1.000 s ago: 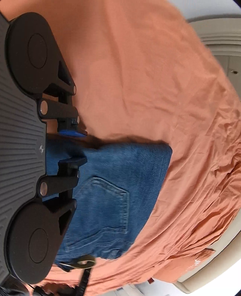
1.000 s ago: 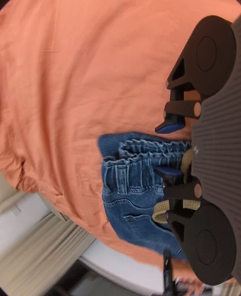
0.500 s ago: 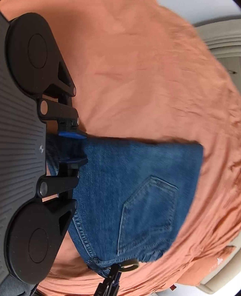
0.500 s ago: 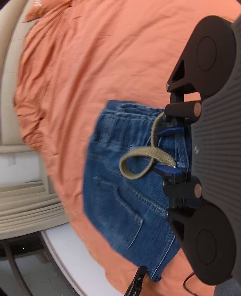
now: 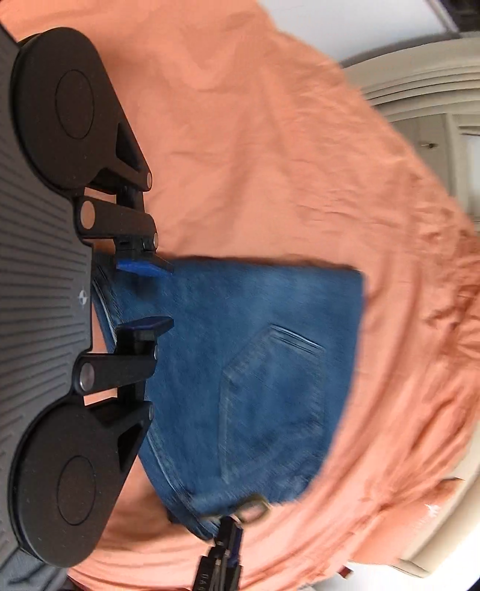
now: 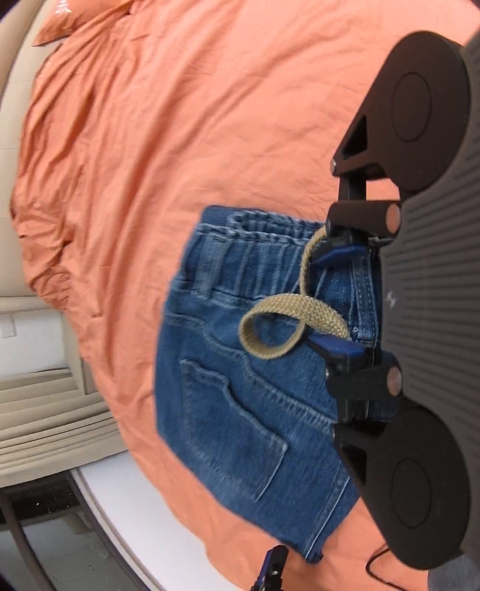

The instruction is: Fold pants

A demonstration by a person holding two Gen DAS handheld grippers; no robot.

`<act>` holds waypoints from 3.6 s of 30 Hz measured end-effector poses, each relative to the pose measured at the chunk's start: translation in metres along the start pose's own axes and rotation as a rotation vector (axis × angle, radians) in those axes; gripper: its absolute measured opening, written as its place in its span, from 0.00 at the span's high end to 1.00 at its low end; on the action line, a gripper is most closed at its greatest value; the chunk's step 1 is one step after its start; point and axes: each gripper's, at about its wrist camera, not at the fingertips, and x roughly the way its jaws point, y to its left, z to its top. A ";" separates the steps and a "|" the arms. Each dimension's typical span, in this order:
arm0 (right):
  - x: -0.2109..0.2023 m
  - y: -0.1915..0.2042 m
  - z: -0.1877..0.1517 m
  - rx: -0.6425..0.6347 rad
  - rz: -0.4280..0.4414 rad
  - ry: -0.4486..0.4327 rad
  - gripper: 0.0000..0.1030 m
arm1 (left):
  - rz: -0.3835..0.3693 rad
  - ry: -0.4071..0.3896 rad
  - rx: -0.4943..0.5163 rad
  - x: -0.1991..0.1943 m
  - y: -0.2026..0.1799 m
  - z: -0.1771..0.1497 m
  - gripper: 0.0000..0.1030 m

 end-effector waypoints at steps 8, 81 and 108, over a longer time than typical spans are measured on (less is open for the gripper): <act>-0.088 0.012 0.017 -0.055 -0.011 -0.190 0.40 | -0.044 -0.271 -0.046 -0.085 -0.028 0.007 0.71; -0.165 0.068 -0.122 0.068 -0.282 -0.324 0.21 | 0.264 -0.328 0.058 -0.053 -0.197 -0.098 0.14; -0.166 0.068 -0.121 0.065 -0.289 -0.320 0.21 | 0.265 -0.328 0.069 -0.052 -0.200 -0.097 0.14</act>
